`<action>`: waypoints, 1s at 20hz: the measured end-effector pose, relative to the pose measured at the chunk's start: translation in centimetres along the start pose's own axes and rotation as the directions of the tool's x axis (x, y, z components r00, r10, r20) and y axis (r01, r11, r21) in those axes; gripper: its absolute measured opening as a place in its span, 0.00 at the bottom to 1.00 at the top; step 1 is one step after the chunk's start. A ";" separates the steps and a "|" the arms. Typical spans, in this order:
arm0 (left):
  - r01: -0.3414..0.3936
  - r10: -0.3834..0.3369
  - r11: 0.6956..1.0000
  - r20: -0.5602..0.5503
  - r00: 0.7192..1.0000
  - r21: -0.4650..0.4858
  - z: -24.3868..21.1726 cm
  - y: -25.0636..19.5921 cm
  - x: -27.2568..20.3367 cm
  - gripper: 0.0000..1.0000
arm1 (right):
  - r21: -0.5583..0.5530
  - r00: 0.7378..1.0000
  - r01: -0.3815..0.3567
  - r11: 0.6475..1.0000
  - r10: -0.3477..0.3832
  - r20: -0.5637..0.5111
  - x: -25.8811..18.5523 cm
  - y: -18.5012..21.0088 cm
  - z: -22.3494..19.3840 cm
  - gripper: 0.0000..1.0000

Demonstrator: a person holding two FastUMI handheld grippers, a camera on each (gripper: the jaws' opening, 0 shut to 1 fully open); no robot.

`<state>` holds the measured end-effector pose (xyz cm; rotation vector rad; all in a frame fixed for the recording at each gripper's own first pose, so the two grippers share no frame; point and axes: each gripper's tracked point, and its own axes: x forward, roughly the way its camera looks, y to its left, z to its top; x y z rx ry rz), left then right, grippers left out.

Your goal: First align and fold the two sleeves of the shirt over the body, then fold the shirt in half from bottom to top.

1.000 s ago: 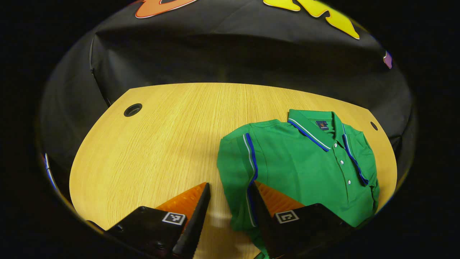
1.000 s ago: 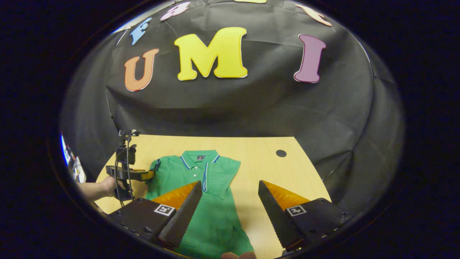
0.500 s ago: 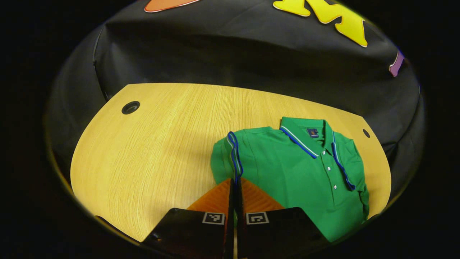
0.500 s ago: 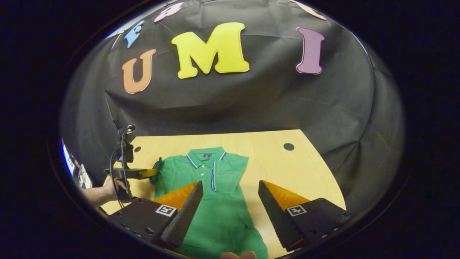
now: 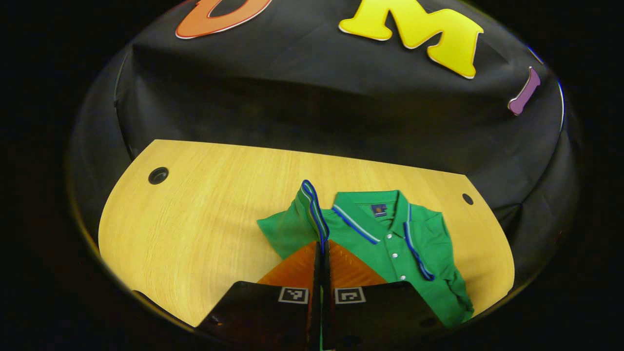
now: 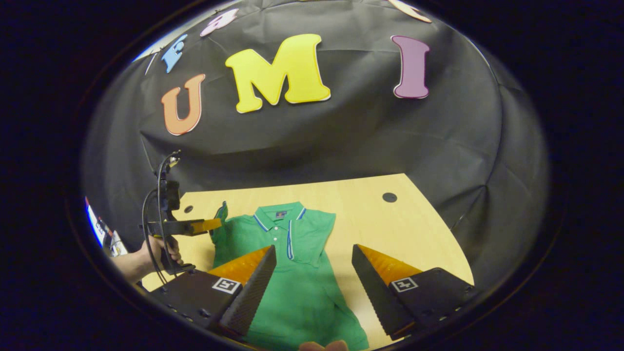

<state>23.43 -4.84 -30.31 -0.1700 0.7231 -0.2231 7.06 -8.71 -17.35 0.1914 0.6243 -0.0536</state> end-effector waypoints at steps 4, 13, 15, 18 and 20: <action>0.032 -0.032 0.999 -0.003 0.999 0.008 0.4 -4.2 0.9 0.07 | 0.016 1.000 0.019 1.000 -0.020 0.018 -0.9 -1.2 0.0 0.92; -0.028 0.028 1.000 0.040 0.999 -0.011 1.1 -7.4 0.1 0.46 | 0.016 0.999 0.006 1.000 -0.007 0.051 -2.4 -2.7 0.2 0.96; -0.066 0.066 0.998 0.082 0.994 0.003 2.1 -7.0 -1.3 0.88 | 0.009 0.998 -0.007 1.000 0.006 0.063 -2.7 -2.2 0.4 0.96; -0.084 0.083 0.996 0.137 0.987 0.004 3.5 -7.1 -4.3 1.00 | -0.024 0.996 -0.033 0.999 0.035 0.087 -3.5 -1.2 0.7 0.96; -0.099 0.095 0.995 0.173 0.980 0.015 4.2 -7.0 -7.1 1.00 | -0.052 0.992 -0.049 0.997 0.055 0.110 -4.1 -0.4 0.9 0.92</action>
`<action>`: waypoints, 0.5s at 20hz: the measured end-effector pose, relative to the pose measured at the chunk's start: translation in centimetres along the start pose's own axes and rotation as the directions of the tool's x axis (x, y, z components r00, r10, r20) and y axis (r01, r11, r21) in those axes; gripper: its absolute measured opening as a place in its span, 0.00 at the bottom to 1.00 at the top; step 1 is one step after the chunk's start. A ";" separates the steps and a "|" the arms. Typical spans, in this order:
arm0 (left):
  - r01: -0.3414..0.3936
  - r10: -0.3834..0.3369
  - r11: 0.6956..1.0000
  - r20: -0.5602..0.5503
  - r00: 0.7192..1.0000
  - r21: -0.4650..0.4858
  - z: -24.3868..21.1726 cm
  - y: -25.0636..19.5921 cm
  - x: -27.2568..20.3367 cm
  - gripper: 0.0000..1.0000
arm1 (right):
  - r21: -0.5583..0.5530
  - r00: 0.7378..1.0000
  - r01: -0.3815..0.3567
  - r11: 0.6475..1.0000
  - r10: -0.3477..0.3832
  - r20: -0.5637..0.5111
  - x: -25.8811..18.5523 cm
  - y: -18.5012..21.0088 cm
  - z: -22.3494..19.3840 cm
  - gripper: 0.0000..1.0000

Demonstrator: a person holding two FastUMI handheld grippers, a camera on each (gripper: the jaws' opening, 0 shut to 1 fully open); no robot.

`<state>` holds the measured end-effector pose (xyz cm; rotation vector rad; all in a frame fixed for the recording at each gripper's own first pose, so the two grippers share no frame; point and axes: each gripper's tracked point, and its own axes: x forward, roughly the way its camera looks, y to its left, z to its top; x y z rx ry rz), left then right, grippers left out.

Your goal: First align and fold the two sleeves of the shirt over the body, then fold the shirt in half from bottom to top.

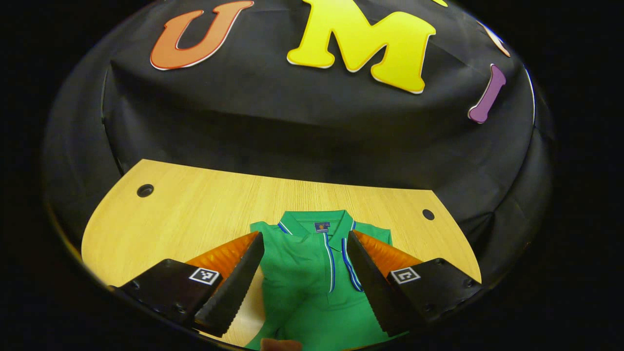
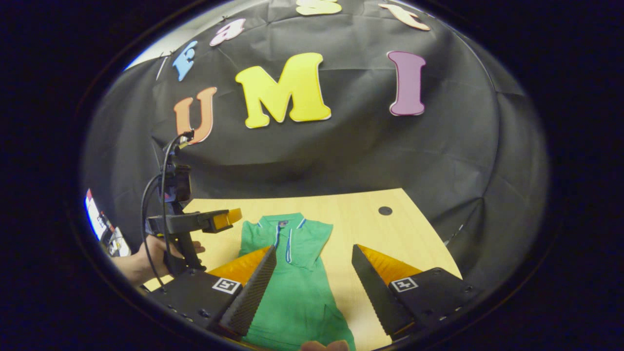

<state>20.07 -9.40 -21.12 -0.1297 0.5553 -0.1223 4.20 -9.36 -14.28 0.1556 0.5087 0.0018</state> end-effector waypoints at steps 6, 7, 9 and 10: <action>-0.041 0.039 0.999 0.091 0.995 0.014 0.5 1.2 -9.9 1.00 | -0.066 0.998 -0.027 0.997 0.030 0.048 -2.9 1.6 -0.6 0.96; -0.044 0.042 0.999 0.101 0.994 0.022 -0.1 1.4 -11.5 1.00 | -0.077 0.999 -0.027 0.997 0.031 0.042 -3.5 1.6 -1.2 0.96; -0.059 0.055 0.998 0.106 0.993 0.032 -1.8 2.2 -14.5 1.00 | -0.098 0.998 -0.024 0.995 0.030 0.057 -5.0 1.6 -1.8 0.96; -0.058 0.055 0.998 0.096 0.994 0.029 -2.7 2.4 -16.0 0.94 | -0.107 0.998 -0.028 0.994 0.034 0.059 -5.6 1.7 -2.1 0.96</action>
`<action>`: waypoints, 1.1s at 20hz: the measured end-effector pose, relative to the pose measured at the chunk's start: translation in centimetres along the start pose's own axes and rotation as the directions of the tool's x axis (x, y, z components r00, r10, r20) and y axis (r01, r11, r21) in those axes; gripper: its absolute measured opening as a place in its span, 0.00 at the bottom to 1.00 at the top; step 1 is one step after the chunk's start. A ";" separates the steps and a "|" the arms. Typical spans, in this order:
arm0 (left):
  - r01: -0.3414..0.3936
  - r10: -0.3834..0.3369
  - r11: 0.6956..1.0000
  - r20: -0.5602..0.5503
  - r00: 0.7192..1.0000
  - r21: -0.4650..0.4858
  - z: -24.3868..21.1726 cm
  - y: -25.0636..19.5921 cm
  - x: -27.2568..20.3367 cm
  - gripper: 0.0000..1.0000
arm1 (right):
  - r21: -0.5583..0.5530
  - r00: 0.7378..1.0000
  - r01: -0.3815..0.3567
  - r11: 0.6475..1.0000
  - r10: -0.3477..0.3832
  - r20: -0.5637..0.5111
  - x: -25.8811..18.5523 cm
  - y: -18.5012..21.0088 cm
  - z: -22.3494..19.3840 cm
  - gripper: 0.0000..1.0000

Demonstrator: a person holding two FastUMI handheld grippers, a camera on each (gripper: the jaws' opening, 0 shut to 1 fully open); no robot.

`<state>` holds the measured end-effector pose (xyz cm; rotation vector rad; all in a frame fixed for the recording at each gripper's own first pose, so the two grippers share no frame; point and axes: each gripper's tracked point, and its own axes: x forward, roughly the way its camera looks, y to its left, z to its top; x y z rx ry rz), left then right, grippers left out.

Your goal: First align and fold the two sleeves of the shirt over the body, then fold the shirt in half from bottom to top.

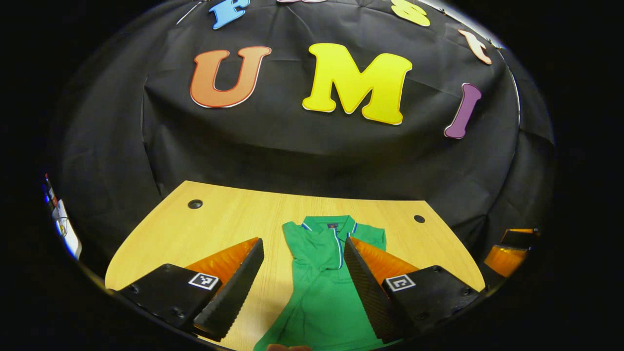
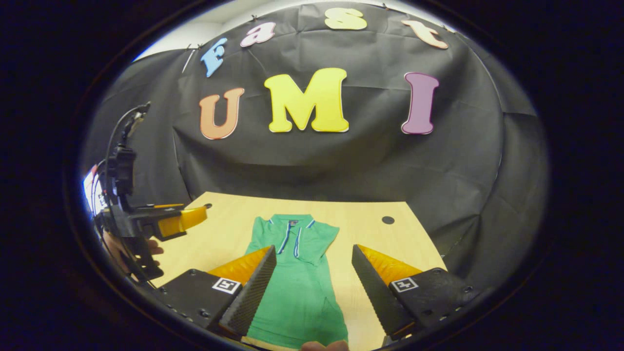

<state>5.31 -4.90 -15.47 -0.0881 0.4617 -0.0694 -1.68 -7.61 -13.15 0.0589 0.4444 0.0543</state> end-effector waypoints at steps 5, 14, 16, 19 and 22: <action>-0.007 0.007 1.000 -0.036 0.999 -0.023 -3.7 1.3 -6.6 1.00 | 0.010 0.998 -0.027 1.000 0.028 -0.062 -3.2 0.0 -4.0 0.96; 0.053 -0.040 0.998 -0.271 0.962 0.041 -14.8 1.5 -11.4 1.00 | -0.018 0.967 -0.001 1.000 -0.004 -0.254 -5.7 -1.9 -13.8 0.96; 0.063 -0.050 0.998 -0.341 0.939 0.029 -18.2 1.8 -11.5 1.00 | -0.017 0.949 0.013 1.000 -0.018 -0.313 -5.6 -2.6 -16.4 0.96; 0.061 -0.054 0.998 -0.436 0.898 0.001 -22.6 3.0 -11.8 1.00 | -0.029 0.915 0.019 0.999 -0.029 -0.402 -5.2 -3.5 -20.4 0.96; 0.042 -0.027 0.999 -0.482 0.876 0.021 -25.1 4.3 -11.5 1.00 | -0.023 0.876 0.027 0.999 -0.035 -0.481 -5.2 -4.1 -24.3 0.94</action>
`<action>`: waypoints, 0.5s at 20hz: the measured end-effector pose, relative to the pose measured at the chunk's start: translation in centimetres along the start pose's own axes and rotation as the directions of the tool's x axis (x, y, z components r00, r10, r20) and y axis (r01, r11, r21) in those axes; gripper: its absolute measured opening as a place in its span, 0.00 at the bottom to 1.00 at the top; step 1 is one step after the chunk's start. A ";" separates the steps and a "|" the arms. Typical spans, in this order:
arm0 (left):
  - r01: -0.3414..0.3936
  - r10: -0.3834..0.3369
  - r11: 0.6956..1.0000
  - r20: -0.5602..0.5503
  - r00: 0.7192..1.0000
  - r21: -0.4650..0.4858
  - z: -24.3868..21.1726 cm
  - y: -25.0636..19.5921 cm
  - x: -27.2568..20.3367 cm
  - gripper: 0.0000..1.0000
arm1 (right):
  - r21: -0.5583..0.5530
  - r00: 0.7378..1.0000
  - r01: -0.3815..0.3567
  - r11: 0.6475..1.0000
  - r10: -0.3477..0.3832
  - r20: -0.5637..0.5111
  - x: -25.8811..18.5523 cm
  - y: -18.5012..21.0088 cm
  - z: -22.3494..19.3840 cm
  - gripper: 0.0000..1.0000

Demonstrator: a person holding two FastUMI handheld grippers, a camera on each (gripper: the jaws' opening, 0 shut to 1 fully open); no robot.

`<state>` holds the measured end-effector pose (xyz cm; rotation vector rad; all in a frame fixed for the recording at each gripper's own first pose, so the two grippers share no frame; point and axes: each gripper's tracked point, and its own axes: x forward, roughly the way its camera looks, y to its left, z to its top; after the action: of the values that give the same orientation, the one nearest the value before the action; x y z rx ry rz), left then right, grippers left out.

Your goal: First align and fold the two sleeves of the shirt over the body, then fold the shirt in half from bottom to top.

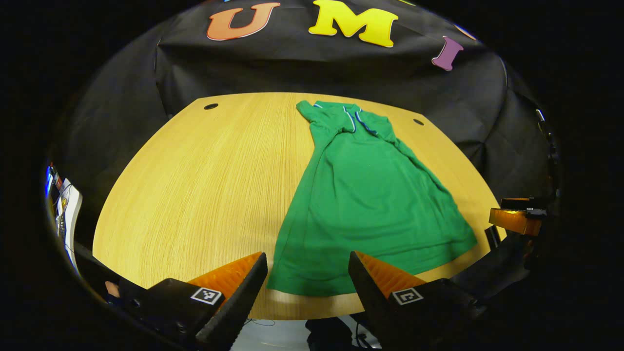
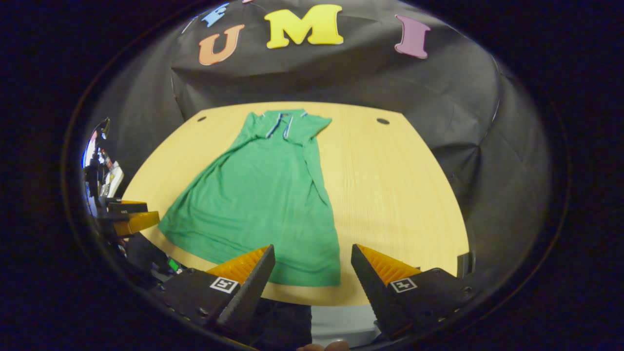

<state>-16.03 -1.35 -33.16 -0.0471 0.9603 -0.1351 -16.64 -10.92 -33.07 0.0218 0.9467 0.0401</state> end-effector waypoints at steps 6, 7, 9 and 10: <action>-0.017 0.018 1.000 -0.069 0.997 0.007 -1.5 0.5 0.2 1.00 | -0.043 0.993 0.001 0.999 -0.006 -0.114 3.3 -1.5 -3.3 0.96; -0.026 0.027 1.000 -0.069 0.997 0.017 -1.4 0.7 0.2 1.00 | -0.045 0.993 0.000 0.999 -0.006 -0.118 3.8 -1.5 -3.4 0.96; -0.041 0.043 0.998 -0.073 0.996 0.040 -1.6 1.1 0.3 1.00 | -0.061 0.992 0.000 0.998 -0.008 -0.125 4.6 -1.6 -3.7 0.96; -0.043 0.046 0.998 -0.073 0.996 0.050 -1.7 1.4 0.5 1.00 | -0.066 0.991 0.004 0.998 -0.012 -0.130 5.0 -1.8 -4.0 0.97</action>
<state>-17.00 0.02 -34.63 0.0246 1.0307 -0.1197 -16.94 -12.47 -39.53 -0.0457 1.0759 0.0658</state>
